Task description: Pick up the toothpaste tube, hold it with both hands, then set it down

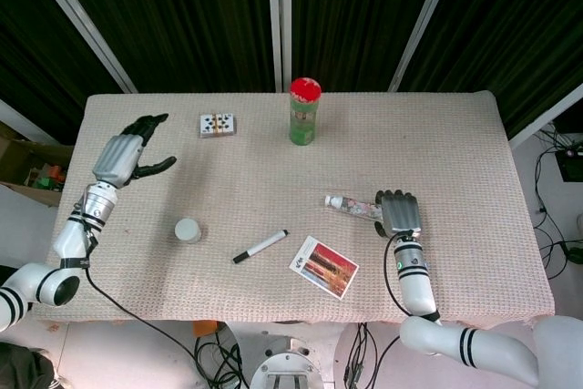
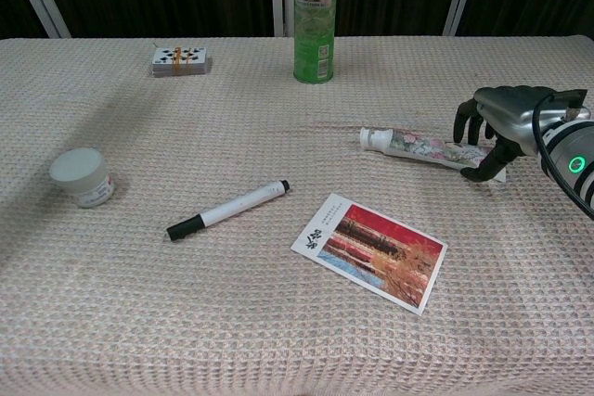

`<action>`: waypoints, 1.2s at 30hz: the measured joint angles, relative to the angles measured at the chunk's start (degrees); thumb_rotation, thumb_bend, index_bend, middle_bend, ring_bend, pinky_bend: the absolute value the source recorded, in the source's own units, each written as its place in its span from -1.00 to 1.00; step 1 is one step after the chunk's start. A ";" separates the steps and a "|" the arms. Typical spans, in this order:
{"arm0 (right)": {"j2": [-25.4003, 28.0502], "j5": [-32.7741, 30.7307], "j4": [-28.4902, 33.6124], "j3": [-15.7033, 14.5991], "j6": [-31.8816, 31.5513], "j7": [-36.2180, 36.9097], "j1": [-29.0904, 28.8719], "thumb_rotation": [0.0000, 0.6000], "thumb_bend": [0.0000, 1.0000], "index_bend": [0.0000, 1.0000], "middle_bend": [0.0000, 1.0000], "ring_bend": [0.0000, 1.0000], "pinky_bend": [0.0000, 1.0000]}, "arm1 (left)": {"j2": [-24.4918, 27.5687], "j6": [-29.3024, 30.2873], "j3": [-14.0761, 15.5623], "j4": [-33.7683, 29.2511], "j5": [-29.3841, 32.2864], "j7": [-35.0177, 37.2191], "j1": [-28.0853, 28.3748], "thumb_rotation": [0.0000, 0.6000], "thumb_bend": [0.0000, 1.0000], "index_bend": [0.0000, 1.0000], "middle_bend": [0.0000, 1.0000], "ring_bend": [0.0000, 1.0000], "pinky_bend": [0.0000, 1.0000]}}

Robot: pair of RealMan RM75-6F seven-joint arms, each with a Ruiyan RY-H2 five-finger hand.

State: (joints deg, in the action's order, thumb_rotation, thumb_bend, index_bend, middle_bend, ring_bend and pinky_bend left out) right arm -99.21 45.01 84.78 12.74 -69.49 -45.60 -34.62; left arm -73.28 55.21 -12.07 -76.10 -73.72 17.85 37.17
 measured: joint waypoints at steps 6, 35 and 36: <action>-0.35 -1.83 -0.61 0.39 0.73 -1.01 -0.87 1.00 -0.53 -0.15 -0.13 -0.35 -0.09 | -0.24 0.04 -0.19 0.25 0.36 -0.06 -0.02 -1.00 -1.00 -0.88 -0.77 -0.89 -0.70; -2.12 6.27 -5.28 -0.04 -1.38 7.21 -1.37 1.00 -0.05 1.00 0.77 0.55 0.80 | -0.50 0.39 -0.29 -0.73 0.52 -0.29 -0.27 -1.00 -1.00 -0.88 -0.77 -0.89 -0.70; -1.91 7.43 -5.37 -0.11 -1.36 8.83 -1.17 1.00 -0.05 1.00 0.78 0.55 0.80 | -0.46 0.49 -0.32 -0.88 0.39 -0.18 -0.29 -1.00 -1.00 -0.88 -0.77 -0.89 -0.70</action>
State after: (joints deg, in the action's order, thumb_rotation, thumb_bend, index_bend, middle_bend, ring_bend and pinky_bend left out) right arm -101.12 52.44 79.41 12.63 -70.86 -36.76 -35.80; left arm -73.74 55.70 -12.39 -76.97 -73.33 17.66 36.87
